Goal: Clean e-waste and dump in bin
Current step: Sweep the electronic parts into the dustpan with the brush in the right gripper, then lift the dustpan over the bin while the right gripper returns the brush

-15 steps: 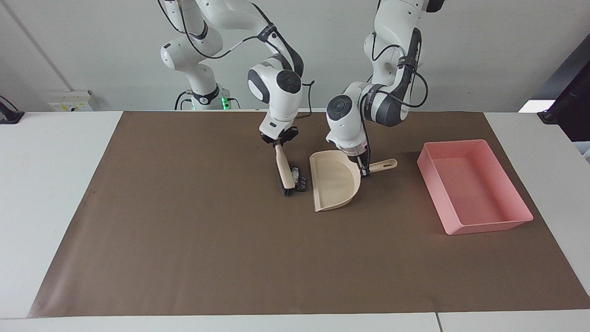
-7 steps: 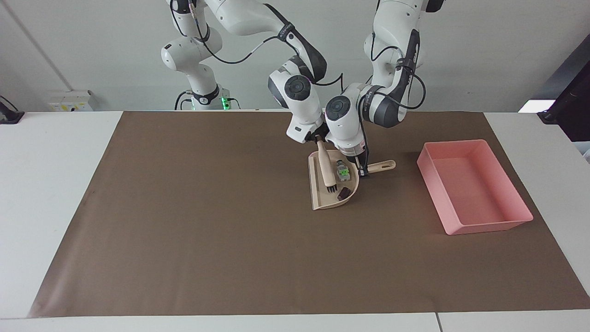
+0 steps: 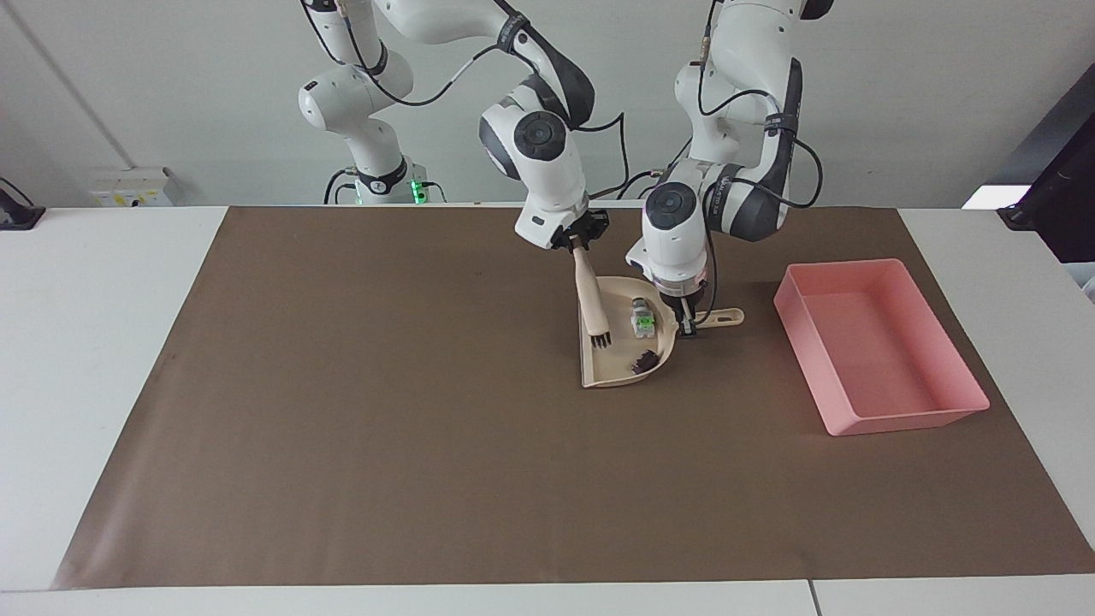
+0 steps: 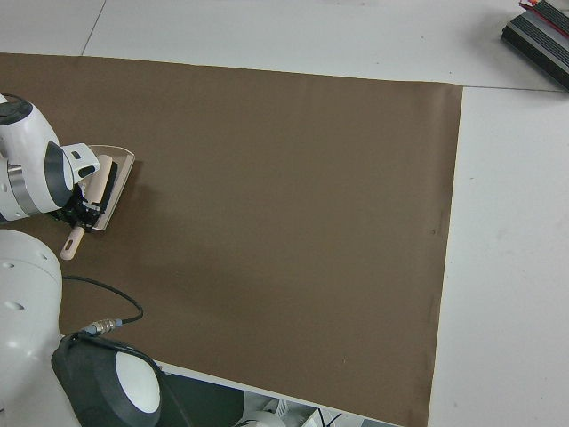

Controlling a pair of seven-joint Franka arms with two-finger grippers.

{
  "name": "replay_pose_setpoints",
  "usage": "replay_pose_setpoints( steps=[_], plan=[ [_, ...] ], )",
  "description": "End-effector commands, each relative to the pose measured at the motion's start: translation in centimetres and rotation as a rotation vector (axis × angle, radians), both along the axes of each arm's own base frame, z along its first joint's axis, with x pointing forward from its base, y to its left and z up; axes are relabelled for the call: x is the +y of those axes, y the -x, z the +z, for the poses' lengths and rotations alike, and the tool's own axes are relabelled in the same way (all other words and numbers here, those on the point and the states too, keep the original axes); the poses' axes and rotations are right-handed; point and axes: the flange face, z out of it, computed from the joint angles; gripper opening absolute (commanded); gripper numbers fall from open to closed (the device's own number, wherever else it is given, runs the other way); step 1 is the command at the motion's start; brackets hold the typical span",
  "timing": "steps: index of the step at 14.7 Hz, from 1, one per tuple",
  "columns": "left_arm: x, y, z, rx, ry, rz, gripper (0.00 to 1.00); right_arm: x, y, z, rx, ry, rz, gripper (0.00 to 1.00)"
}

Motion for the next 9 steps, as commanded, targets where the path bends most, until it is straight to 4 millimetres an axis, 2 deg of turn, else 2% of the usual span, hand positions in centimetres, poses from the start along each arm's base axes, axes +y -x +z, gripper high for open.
replay_pose_setpoints(
  steps=[1,2,4,7,8,9],
  plan=[
    [1.4,0.2,2.0,0.002,0.087,-0.005,0.0,-6.4,-0.8,4.3,-0.004,0.087,-0.055,0.0],
    [1.3,0.2,2.2,-0.004,0.092,-0.006,0.0,-9.7,-1.6,5.9,-0.01,0.124,-0.086,0.0],
    [1.6,0.1,3.4,-0.025,0.102,-0.006,0.0,-15.7,-3.2,7.4,-0.005,0.196,-0.146,0.0],
    [3.8,0.3,6.3,-0.027,0.103,-0.035,0.0,-23.6,-5.2,7.1,0.022,0.246,-0.172,0.0],
    [5.8,0.1,7.2,-0.019,0.095,0.002,0.0,-26.3,-5.5,6.4,0.027,0.263,-0.157,0.0],
    [8.6,-0.7,8.0,-0.021,0.091,0.055,0.0,-28.7,-5.4,5.8,0.026,0.269,-0.138,0.0]
  ],
)
